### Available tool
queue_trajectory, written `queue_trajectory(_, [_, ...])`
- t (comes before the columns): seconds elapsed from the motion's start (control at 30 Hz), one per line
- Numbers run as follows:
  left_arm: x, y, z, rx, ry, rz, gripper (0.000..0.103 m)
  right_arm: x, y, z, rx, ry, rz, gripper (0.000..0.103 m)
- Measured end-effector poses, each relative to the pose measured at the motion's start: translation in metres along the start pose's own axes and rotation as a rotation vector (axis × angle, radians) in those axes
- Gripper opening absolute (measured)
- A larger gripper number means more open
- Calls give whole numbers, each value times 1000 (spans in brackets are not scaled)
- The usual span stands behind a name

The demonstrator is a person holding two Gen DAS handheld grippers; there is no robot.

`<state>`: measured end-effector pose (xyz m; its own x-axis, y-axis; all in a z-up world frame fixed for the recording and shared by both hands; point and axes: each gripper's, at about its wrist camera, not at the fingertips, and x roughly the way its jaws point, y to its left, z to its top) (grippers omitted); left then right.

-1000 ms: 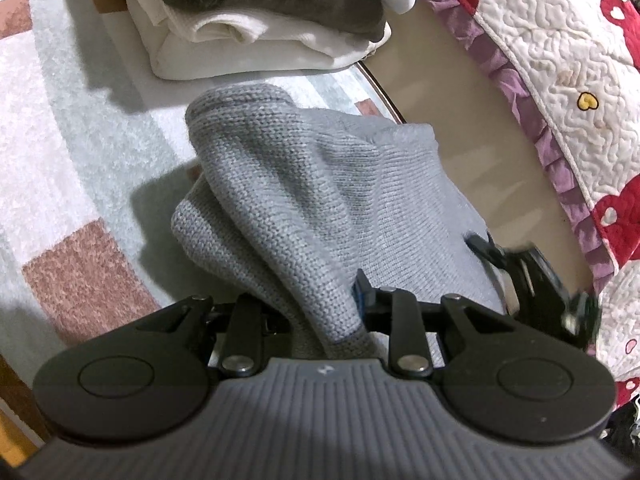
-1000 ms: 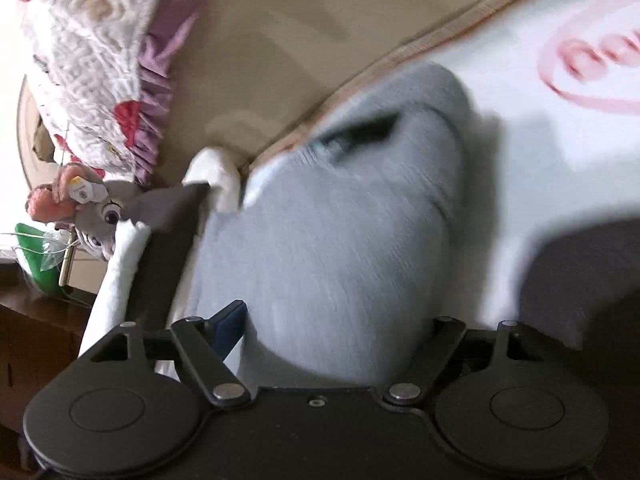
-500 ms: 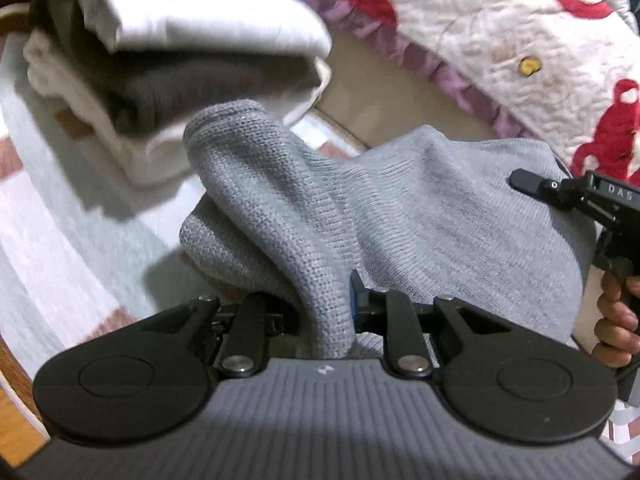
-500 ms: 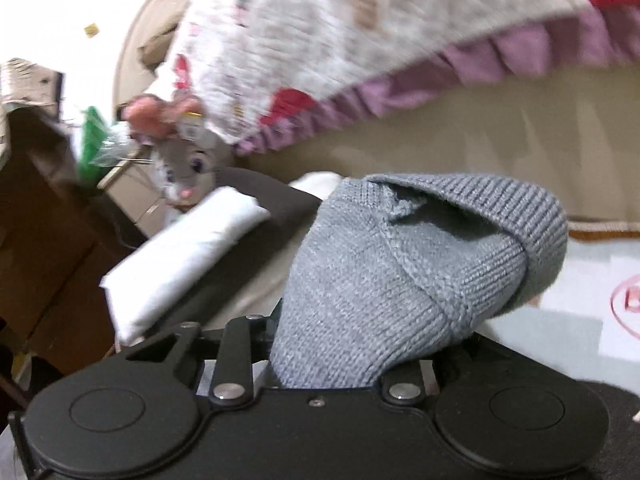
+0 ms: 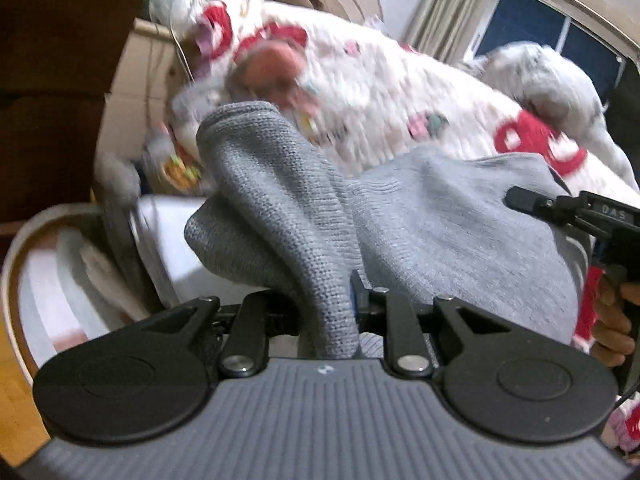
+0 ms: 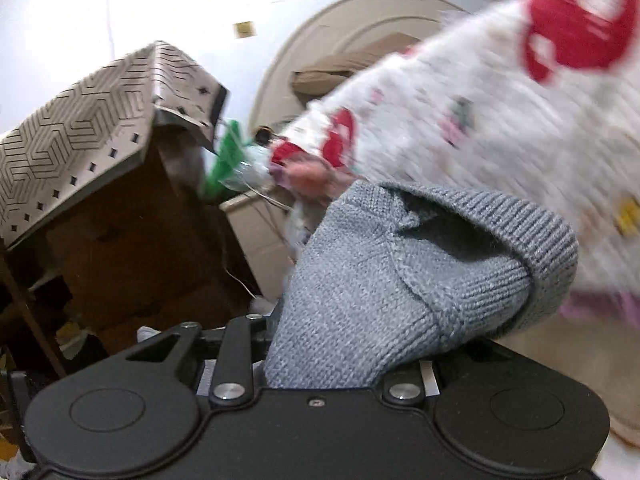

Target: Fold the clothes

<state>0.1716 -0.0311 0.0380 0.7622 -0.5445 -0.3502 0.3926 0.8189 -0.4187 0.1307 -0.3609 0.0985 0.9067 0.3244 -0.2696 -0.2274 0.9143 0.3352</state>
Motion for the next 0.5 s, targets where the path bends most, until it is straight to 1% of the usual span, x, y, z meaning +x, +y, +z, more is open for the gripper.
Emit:
queue_trajectory(0.07, [4,8,29,23,-15,35,18,22,3,20,-1,-12,45,33])
queue_trajectory(0.13, [8,16,58,45,-30,69,18,58,1,36,-16,-26,72,33])
queue_trajectory(0.17, [15,23,69,32,-31,77,18,76,0,42,-23,-32,83,33])
queue_trajectory(0.2, [27,35,77,-8,-25,80,18,93,-5,44,-22,-33,80,33])
queue_trajectory(0.23, [39,46,84,-48,-17,85,18,111,-15,44,30,-30,89,34])
queue_trajectory(0.27, [58,56,84,-66,7,113,18,131,-29,41,111,-16,99,36])
queue_trajectory(0.3, [77,66,84,-83,32,141,18,154,-47,34,199,3,88,38])
queue_trajectory(0.37, [117,83,72,-90,109,202,18,196,-72,13,250,51,39,45])
queue_trajectory(0.4, [136,92,63,-94,155,254,18,221,-84,0,222,120,1,47])
queue_trajectory(0.43, [147,98,57,-91,172,282,19,245,-95,-13,197,189,-39,49])
queue_trajectory(0.5, [154,102,50,-87,153,270,19,282,-117,-38,189,312,-148,55])
